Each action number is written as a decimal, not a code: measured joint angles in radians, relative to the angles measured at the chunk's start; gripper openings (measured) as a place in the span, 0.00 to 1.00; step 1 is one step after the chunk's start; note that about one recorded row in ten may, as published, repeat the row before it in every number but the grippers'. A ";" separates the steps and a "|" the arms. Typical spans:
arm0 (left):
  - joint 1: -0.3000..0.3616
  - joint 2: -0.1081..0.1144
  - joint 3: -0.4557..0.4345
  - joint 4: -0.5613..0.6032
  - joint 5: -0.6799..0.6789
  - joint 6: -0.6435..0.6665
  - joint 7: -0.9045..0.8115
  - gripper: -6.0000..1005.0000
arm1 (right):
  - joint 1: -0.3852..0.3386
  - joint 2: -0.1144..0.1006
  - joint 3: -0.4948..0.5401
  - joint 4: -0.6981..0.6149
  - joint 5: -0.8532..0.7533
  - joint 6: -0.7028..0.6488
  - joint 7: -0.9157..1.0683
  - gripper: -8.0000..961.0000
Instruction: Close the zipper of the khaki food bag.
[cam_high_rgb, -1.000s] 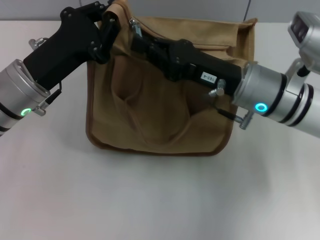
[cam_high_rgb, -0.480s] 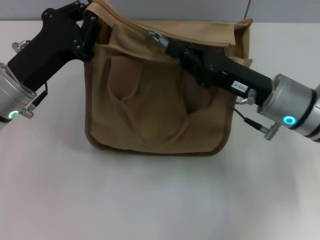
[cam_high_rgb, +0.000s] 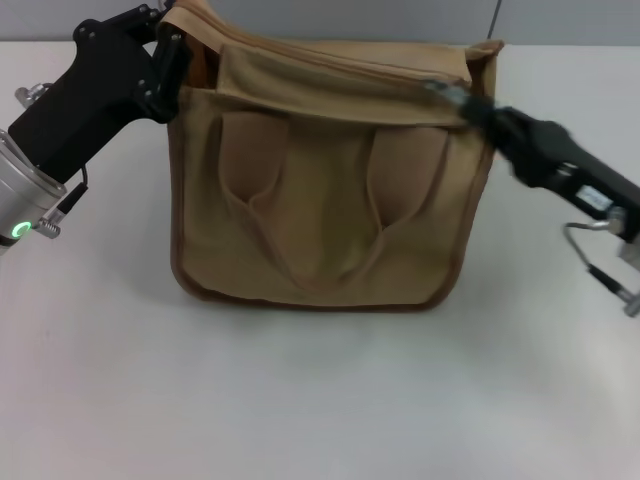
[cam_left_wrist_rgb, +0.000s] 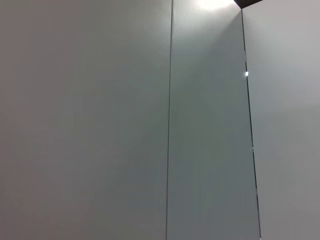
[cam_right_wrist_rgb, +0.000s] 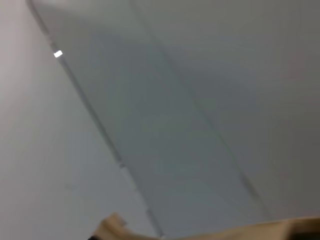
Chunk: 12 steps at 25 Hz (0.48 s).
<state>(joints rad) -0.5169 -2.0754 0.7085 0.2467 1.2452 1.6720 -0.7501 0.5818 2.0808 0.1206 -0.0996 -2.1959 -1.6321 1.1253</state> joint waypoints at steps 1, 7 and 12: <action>0.000 0.000 0.000 0.000 0.000 -0.002 0.000 0.05 | -0.029 0.000 0.000 -0.017 0.033 -0.011 0.000 0.01; 0.001 0.000 0.000 0.001 -0.001 -0.014 0.000 0.06 | -0.105 -0.001 0.001 -0.043 0.141 -0.063 -0.023 0.01; 0.012 0.000 0.007 0.001 0.001 -0.013 0.008 0.06 | -0.144 0.000 0.001 -0.050 0.155 -0.140 -0.115 0.05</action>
<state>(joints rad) -0.5053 -2.0754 0.7154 0.2479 1.2467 1.6591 -0.7424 0.4379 2.0806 0.1212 -0.1494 -2.0411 -1.7723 1.0101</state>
